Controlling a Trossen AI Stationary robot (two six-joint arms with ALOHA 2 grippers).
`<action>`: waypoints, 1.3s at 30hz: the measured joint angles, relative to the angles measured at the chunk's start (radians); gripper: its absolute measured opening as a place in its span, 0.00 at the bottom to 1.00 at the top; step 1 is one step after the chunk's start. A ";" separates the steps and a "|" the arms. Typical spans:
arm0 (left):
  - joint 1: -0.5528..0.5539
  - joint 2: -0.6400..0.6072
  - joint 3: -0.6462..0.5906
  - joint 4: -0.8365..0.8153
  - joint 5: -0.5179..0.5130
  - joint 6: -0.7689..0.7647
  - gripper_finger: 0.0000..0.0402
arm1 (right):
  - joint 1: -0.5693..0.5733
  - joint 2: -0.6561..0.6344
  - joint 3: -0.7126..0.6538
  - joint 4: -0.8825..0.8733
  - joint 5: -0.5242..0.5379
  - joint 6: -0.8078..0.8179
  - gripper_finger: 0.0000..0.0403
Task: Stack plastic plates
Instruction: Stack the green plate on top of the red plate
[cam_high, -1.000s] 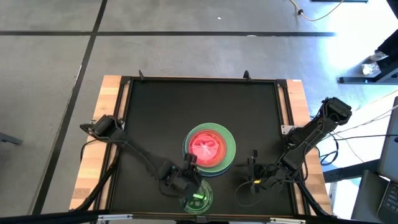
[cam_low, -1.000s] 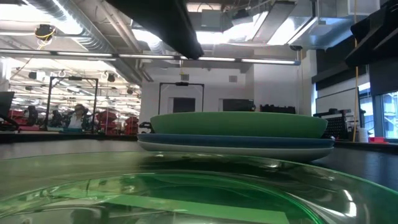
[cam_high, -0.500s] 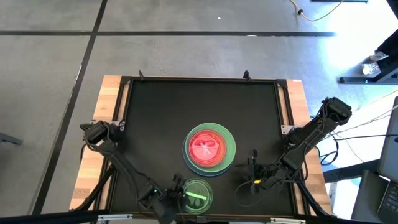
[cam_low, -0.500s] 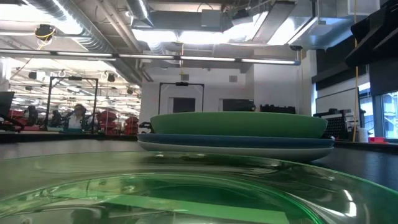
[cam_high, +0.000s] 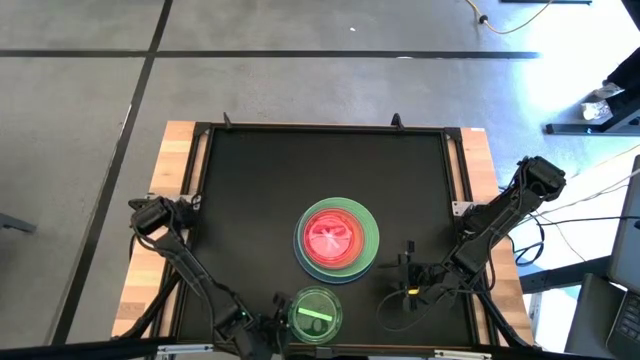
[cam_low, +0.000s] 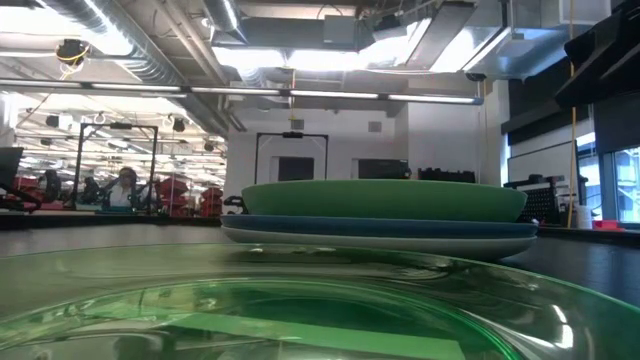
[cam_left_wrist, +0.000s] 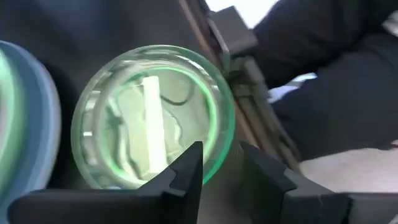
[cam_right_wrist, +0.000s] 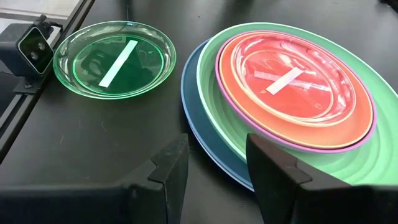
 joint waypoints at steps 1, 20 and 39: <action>0.000 0.000 -0.009 0.019 0.022 0.000 0.23 | 0.000 0.000 0.000 0.000 0.000 0.000 0.38; 0.021 0.001 -0.099 0.124 0.089 -0.068 0.23 | 0.000 0.000 0.000 0.000 0.001 -0.001 0.38; 0.034 0.069 -0.100 0.183 0.072 0.165 0.23 | 0.000 0.002 0.000 -0.002 0.004 -0.001 0.38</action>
